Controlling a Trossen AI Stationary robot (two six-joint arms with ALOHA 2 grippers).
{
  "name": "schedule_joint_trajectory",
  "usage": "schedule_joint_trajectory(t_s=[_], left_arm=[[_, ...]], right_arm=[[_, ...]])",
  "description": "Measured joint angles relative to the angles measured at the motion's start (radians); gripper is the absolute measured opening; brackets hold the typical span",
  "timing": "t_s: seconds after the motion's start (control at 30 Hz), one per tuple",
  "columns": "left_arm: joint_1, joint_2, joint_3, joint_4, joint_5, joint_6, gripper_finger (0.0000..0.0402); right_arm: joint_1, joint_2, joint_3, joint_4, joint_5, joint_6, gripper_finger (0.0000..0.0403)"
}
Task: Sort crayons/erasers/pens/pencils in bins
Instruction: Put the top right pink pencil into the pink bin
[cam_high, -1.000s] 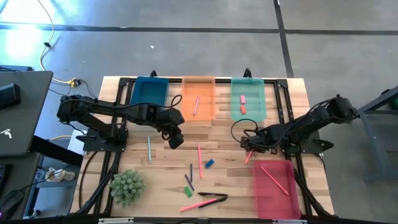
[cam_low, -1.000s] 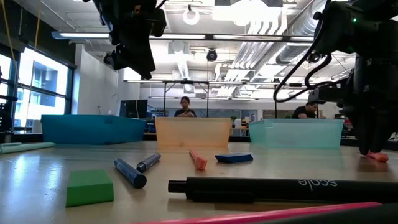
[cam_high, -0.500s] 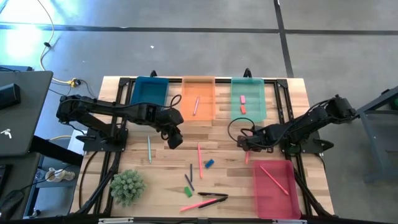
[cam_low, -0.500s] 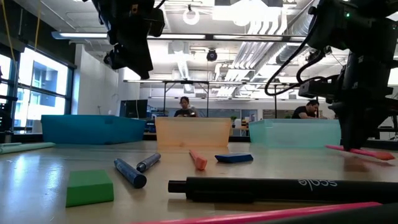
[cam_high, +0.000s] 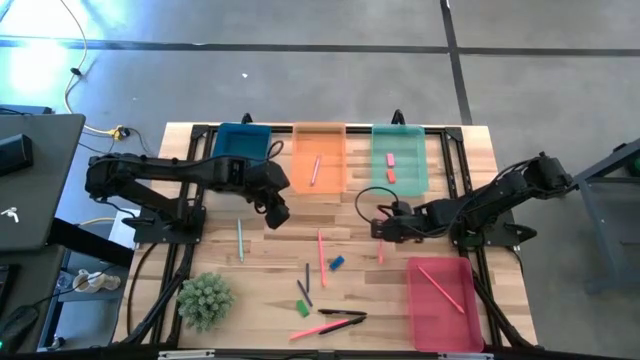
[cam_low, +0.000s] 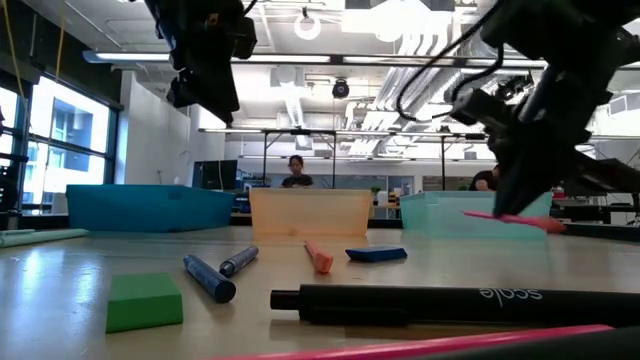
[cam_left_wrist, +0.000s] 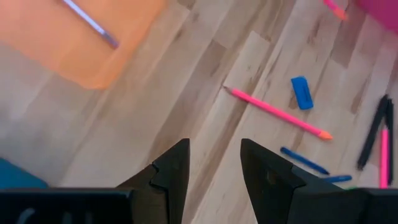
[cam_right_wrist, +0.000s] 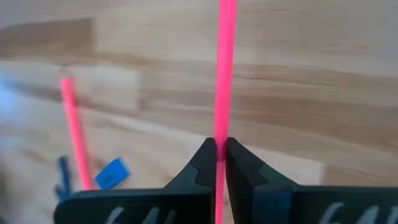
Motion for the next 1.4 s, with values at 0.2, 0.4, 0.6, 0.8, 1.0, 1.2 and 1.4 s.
schedule_joint_trajectory(t_s=[0.2, 0.4, 0.6, 0.8, 1.0, 1.2, 1.4], left_arm=[[0.037, -0.011, -0.001, -0.036, -0.001, 0.023, 0.013], [0.067, -0.016, -0.001, -0.064, -0.009, 0.057, 0.013], [0.08, -0.016, -0.001, -0.084, -0.011, 0.102, 0.013], [0.079, -0.016, -0.001, -0.083, -0.011, 0.11, 0.013], [0.069, -0.016, -0.001, -0.083, -0.009, 0.109, 0.013], [0.051, -0.016, -0.001, -0.083, -0.008, 0.063, 0.013], [0.048, -0.015, -0.001, -0.078, -0.009, -0.018, 0.013]], right_arm=[[0.015, 0.0, 0.1, 0.014, 0.062, -0.166, 0.0], [0.023, -0.001, 0.242, -0.106, 0.153, -0.31, 0.0], [0.043, -0.001, 0.389, -0.288, 0.254, -0.418, 0.0], [0.105, -0.002, 0.499, -0.493, 0.337, -0.42, 0.0], [0.179, -0.002, 0.523, -0.663, 0.346, -0.321, 0.0], [0.27, -0.012, 0.523, -0.744, 0.331, -0.252, 0.0], [0.389, -0.051, 0.522, -0.855, 0.311, -0.17, 0.0]])
